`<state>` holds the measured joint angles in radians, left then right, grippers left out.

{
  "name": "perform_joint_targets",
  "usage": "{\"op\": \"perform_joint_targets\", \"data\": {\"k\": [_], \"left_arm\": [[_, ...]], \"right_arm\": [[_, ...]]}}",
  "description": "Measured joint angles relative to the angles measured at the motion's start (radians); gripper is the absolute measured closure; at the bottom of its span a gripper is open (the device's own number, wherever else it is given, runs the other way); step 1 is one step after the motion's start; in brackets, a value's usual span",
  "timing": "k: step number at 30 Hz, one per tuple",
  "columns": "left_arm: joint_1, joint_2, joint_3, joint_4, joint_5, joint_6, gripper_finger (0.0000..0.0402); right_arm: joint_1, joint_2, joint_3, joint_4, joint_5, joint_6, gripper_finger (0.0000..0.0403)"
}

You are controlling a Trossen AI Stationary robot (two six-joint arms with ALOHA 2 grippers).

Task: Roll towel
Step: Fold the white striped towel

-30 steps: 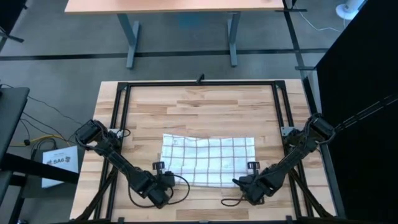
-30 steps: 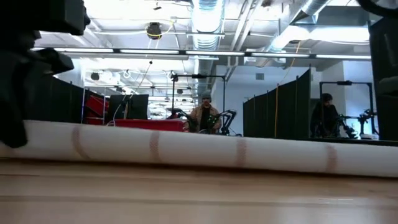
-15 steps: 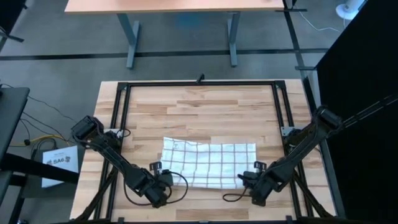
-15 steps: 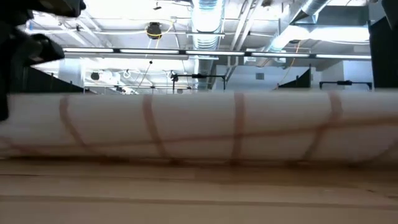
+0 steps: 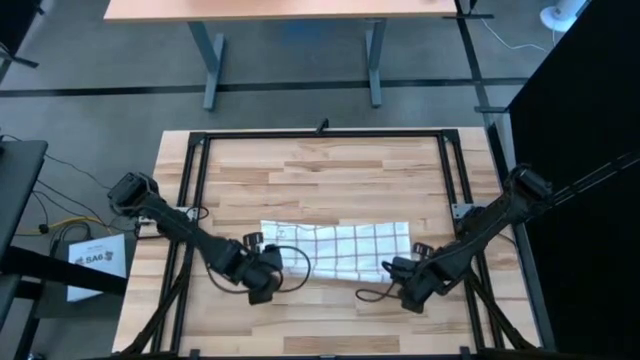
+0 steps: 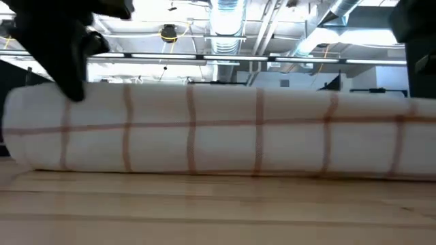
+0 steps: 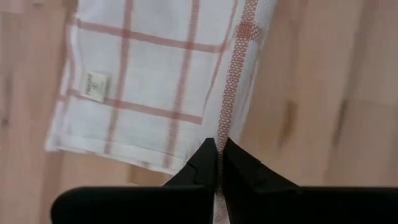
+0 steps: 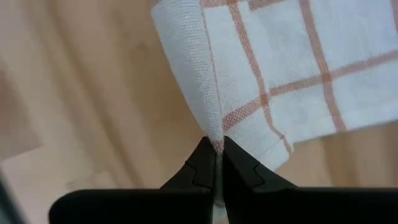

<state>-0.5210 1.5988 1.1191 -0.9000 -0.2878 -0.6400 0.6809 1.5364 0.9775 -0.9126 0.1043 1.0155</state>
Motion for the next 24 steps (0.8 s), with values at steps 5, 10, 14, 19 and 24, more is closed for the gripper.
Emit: {"op": "perform_joint_targets", "data": {"k": [5,10,14,19,24], "left_arm": [[0.057,0.000,-0.018,-0.010,-0.001,0.085,0.0402],[0.088,0.000,-0.058,0.005,-0.003,0.127,0.0402],[0.112,0.000,-0.089,0.020,-0.004,0.161,0.0402],[0.140,0.000,-0.120,0.075,-0.007,0.207,0.0402],[0.167,0.000,-0.167,0.110,-0.012,0.214,0.0402]], "right_arm": [[-0.068,-0.014,0.000,-0.037,0.001,-0.048,0.0403],[-0.154,-0.043,0.000,-0.066,0.001,-0.117,0.0403],[-0.227,-0.064,0.000,-0.089,0.001,-0.176,0.0403],[-0.337,-0.068,0.000,-0.121,-0.040,-0.279,0.0403],[-0.443,-0.076,0.000,-0.134,-0.094,-0.386,0.0403]]}}
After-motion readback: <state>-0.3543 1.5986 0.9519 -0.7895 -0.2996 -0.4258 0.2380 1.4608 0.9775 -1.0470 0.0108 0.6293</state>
